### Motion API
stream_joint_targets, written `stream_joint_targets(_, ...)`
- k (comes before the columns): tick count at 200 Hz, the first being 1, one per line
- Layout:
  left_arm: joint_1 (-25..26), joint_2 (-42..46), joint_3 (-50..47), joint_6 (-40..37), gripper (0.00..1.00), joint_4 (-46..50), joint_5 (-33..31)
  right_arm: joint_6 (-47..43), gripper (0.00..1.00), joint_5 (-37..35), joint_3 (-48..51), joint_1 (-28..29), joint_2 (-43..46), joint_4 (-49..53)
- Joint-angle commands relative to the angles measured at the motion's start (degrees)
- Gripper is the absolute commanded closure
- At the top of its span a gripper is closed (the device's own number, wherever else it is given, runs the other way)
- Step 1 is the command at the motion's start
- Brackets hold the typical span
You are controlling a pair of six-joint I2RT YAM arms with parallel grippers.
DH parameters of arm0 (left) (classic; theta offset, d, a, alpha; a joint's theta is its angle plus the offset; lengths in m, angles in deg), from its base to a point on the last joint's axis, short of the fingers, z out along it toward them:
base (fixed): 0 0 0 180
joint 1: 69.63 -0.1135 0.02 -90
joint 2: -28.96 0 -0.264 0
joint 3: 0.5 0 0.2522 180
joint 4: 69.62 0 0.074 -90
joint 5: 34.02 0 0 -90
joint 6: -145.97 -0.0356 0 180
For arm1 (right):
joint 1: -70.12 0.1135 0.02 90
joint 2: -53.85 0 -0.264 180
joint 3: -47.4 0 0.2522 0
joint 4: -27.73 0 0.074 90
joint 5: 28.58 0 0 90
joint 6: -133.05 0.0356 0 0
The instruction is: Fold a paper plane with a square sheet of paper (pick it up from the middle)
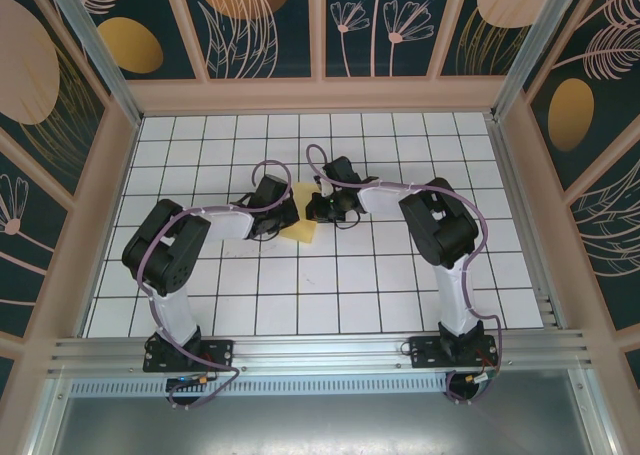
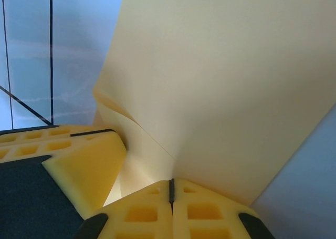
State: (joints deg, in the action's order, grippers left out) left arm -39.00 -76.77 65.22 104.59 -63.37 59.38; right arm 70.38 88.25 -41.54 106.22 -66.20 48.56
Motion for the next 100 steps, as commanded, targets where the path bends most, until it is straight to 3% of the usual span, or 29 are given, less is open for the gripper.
stream_joint_targets(1,-0.32,-1.23,-2.60,1.34,0.93,2.20,-1.49,-0.99,0.92,0.99,-1.11,0.12,2.66,1.92)
stream_joint_targets(100,-0.31,-2.02,-3.57,3.41,0.93,0.65,-0.31,2.57,0.92,0.04,7.70,5.09,11.29,1.42)
